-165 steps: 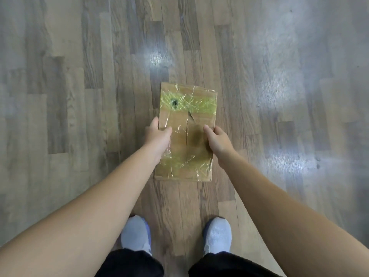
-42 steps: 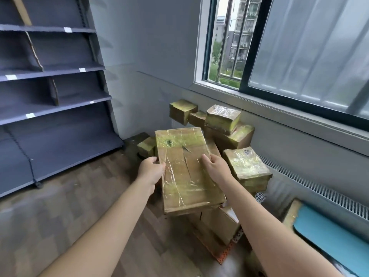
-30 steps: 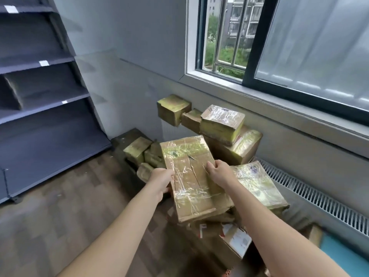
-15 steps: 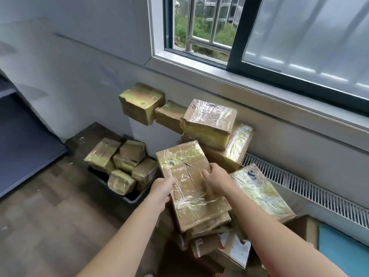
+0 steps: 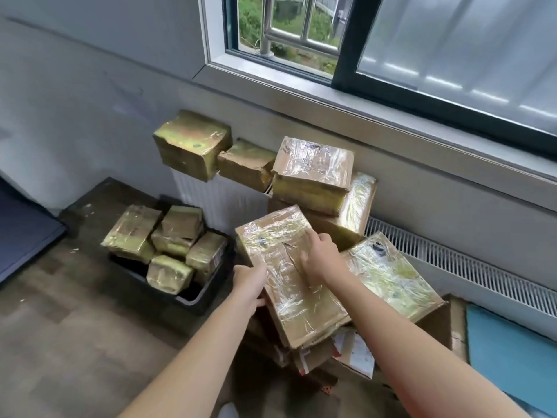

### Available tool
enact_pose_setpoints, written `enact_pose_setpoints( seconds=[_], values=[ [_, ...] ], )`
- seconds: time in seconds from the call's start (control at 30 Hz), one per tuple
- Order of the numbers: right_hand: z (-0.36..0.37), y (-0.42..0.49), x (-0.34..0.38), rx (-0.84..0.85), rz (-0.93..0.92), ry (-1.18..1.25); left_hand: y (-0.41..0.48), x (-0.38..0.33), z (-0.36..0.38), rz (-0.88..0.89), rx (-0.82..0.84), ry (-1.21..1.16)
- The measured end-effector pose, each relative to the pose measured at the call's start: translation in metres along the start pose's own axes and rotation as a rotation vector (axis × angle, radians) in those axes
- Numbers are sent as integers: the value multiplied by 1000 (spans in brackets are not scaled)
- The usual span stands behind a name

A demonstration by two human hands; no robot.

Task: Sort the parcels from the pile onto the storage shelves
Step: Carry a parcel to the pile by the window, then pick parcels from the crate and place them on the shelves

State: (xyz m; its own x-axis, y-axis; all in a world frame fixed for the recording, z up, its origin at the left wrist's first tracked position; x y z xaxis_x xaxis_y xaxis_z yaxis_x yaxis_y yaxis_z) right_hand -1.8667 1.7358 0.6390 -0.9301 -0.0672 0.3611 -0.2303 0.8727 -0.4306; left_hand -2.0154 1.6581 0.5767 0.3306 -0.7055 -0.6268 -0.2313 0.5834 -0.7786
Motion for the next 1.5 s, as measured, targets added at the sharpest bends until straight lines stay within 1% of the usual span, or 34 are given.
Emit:
enact_pose_setpoints(
  seconds=[0.2,0.4,0.6,0.77,0.93,1.17,1.27,1.4,1.5],
  values=[
    [0,-10,2,-45,19,-26,-26,-7,0,-17,39,97],
    [-4,-25,14,-81,-23,7,-45,-10,-7,24,15,103],
    [-7,-45,39,-93,-160,46,-80,-20,-13,144,-41,67],
    [4,-64,76,-50,-319,149,-114,-25,-39,258,-145,48],
    [17,-82,120,-11,-413,196,-133,-29,-86,321,-227,41],
    [42,-79,183,49,-436,222,-131,-43,-164,345,-268,-13],
    [56,-68,212,42,-410,243,-125,-55,-201,361,-243,-7],
    [80,-49,275,34,-343,327,-113,-82,-273,394,-201,17],
    [97,-37,322,26,-301,362,-99,-102,-331,381,-183,-19]
  ],
)
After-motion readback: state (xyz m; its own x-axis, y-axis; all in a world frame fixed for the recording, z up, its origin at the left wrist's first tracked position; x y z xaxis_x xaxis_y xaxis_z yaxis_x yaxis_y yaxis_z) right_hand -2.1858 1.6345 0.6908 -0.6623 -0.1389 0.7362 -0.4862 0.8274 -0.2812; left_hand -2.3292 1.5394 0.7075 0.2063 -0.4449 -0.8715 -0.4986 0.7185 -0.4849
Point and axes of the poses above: each hand's wrist, its own y-axis towards the middle knuckle, its own z-axis out of the palm, x = y × z, the point moved 3 cm from there along y, towards the middle knuckle, and after that the axes turned 5 degrees about x, right-handed, at the moved point
